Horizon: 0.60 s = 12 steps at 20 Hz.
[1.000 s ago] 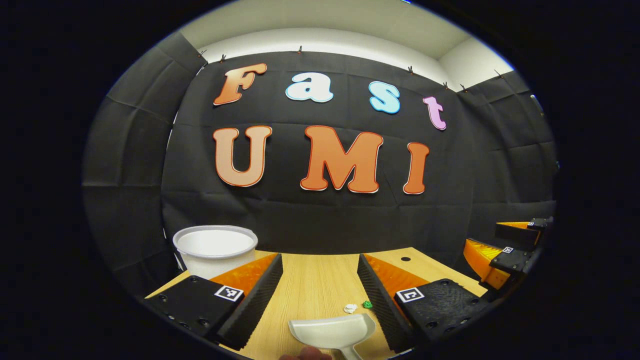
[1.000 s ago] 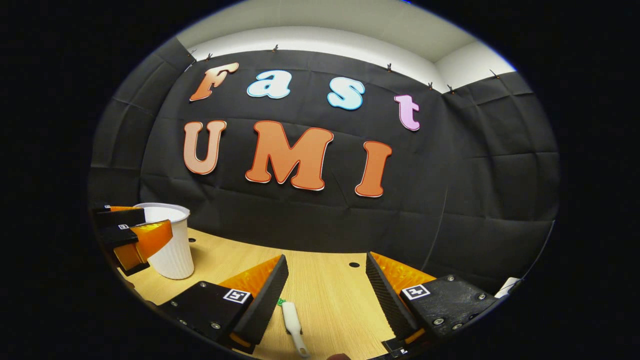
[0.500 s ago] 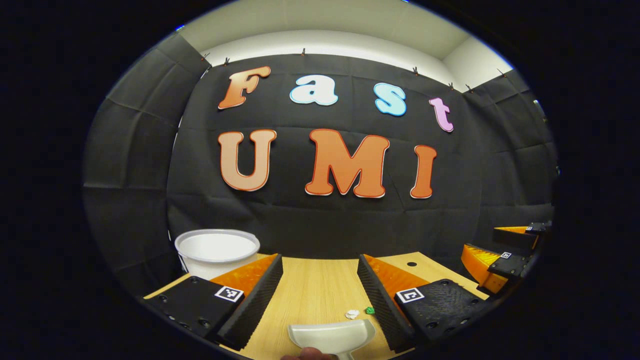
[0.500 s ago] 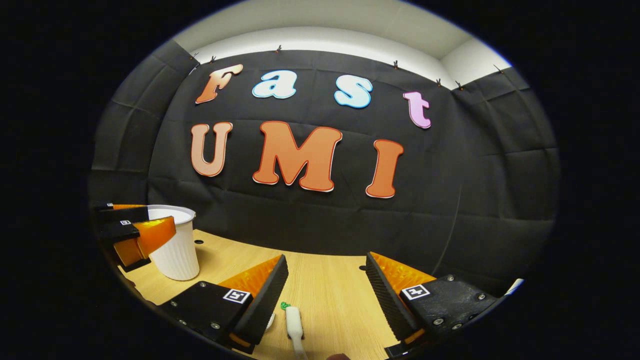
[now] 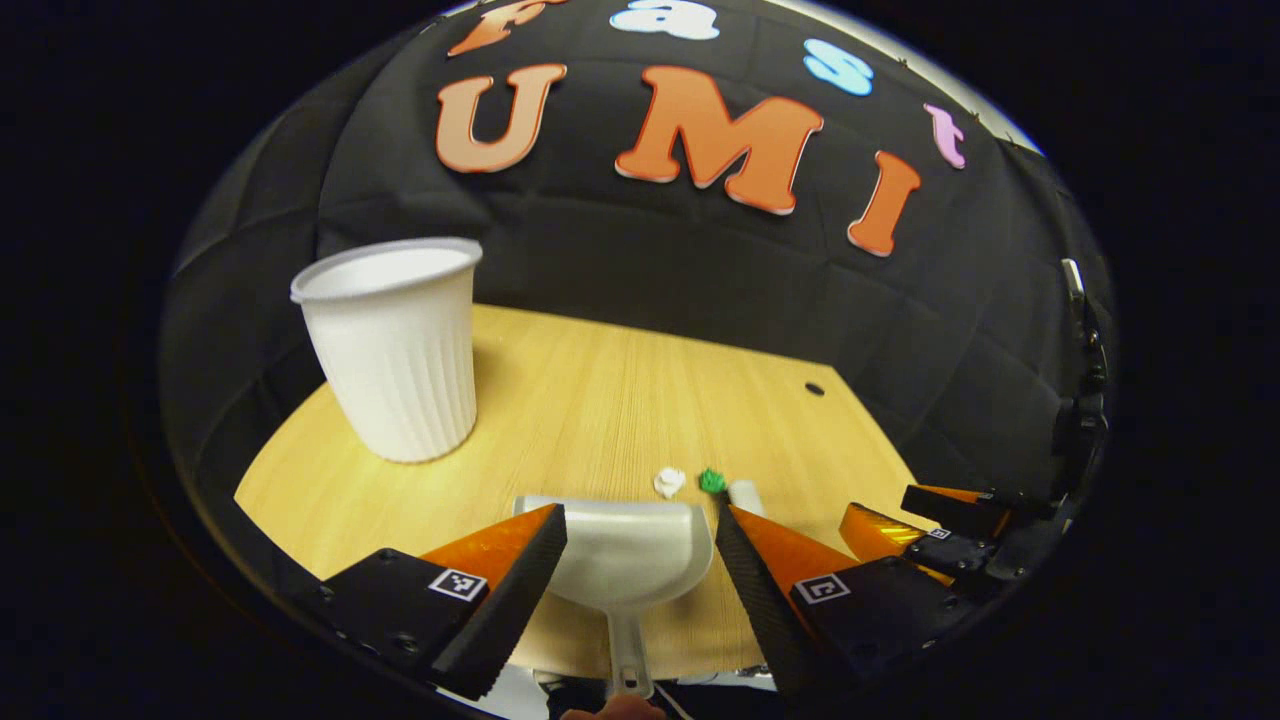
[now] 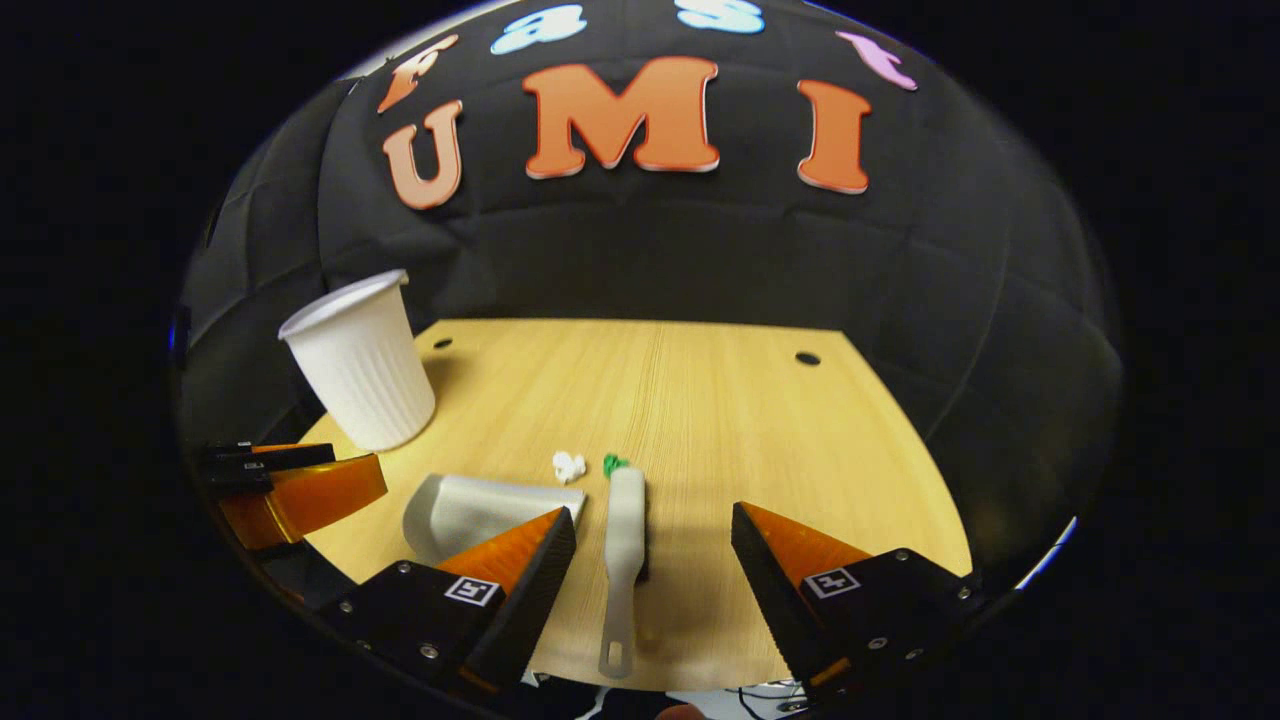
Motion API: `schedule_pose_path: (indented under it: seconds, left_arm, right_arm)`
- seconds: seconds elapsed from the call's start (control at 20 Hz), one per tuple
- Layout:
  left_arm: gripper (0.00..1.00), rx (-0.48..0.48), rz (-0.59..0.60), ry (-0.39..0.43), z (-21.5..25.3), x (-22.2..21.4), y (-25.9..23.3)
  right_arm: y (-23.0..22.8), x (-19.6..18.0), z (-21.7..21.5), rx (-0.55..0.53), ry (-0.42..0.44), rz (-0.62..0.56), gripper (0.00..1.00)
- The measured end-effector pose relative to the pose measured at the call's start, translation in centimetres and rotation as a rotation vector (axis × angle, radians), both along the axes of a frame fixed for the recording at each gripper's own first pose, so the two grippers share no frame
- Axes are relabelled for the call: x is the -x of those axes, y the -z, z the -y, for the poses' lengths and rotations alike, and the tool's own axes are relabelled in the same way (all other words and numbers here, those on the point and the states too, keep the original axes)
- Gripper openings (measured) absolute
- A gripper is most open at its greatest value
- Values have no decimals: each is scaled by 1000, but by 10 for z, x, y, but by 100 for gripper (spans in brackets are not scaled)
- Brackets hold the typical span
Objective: Pick up the small broom and dustpan from the desktop, sweep the trash into the dustpan with the broom, and then empty the trash into the garbage bin.
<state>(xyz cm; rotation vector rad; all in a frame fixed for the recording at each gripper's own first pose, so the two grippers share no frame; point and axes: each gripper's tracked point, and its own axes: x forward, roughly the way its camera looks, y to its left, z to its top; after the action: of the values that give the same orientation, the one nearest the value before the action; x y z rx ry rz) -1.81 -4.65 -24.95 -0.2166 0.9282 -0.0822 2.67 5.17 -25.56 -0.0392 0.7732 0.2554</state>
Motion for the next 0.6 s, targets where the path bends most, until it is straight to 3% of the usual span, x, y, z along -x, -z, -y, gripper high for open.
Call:
schedule_pose_path:
  seconds: [0.1, 0.3, 0.6]
  left_arm:
    - [97, -14, -179, 6, 11, 9, 20]
    - [98, -6, -418, -23, 16, 16, 40]
    - [98, 9, -642, 13, 21, 24, 54]
  right_arm:
    - [31, 10, -1, 7, -50, -101, 95]
    - [74, 17, 0, 57, -151, -265, 95]
    - [110, 27, -7, 112, -167, -450, 95]
